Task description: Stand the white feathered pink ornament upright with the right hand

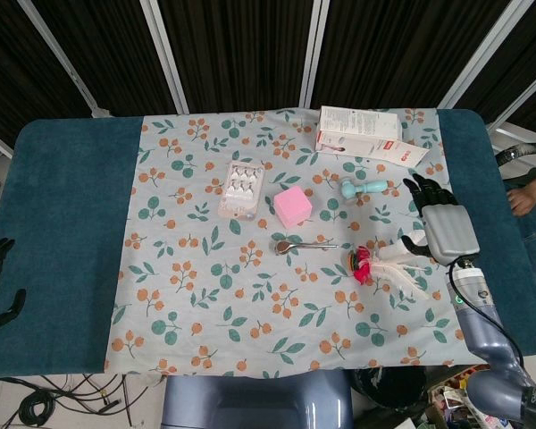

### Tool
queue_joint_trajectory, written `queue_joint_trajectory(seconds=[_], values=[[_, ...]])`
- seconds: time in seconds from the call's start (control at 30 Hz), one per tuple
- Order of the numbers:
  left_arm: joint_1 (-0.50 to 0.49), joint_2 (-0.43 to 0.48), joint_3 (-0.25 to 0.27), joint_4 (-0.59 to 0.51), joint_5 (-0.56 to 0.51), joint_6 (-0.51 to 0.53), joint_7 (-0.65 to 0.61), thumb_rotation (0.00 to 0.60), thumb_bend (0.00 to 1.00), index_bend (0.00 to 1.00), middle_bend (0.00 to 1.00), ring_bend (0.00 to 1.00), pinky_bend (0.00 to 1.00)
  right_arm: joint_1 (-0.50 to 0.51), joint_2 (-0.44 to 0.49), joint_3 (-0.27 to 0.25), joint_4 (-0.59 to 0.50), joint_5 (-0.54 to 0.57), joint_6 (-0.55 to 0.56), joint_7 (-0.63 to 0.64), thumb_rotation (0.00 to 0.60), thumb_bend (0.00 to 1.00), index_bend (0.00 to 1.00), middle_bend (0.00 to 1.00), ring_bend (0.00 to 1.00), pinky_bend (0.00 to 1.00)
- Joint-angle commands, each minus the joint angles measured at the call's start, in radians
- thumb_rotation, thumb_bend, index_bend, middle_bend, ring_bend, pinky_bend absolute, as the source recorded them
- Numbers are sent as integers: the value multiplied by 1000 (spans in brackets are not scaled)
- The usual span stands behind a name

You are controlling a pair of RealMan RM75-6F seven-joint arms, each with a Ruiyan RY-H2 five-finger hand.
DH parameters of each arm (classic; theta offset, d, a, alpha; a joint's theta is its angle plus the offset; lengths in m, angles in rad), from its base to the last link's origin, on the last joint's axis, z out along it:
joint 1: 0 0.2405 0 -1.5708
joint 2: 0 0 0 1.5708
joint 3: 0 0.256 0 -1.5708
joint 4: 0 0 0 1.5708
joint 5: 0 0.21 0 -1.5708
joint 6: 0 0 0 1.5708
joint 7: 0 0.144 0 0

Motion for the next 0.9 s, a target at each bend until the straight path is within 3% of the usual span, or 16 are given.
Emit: queue_joint_trajectory(seconds=[0.03, 0.9], values=[[0, -1, -1, 1, 0, 1, 4, 600, 388, 67, 79, 0, 0, 0, 2, -2, -1, 3, 3, -1, 600, 183, 15, 10, 51, 136], [2, -2, 0, -3, -6, 0, 12, 600, 388, 67, 80, 0, 0, -4, 4, -33, 19, 0, -4, 16, 600, 183, 14, 10, 50, 136]])
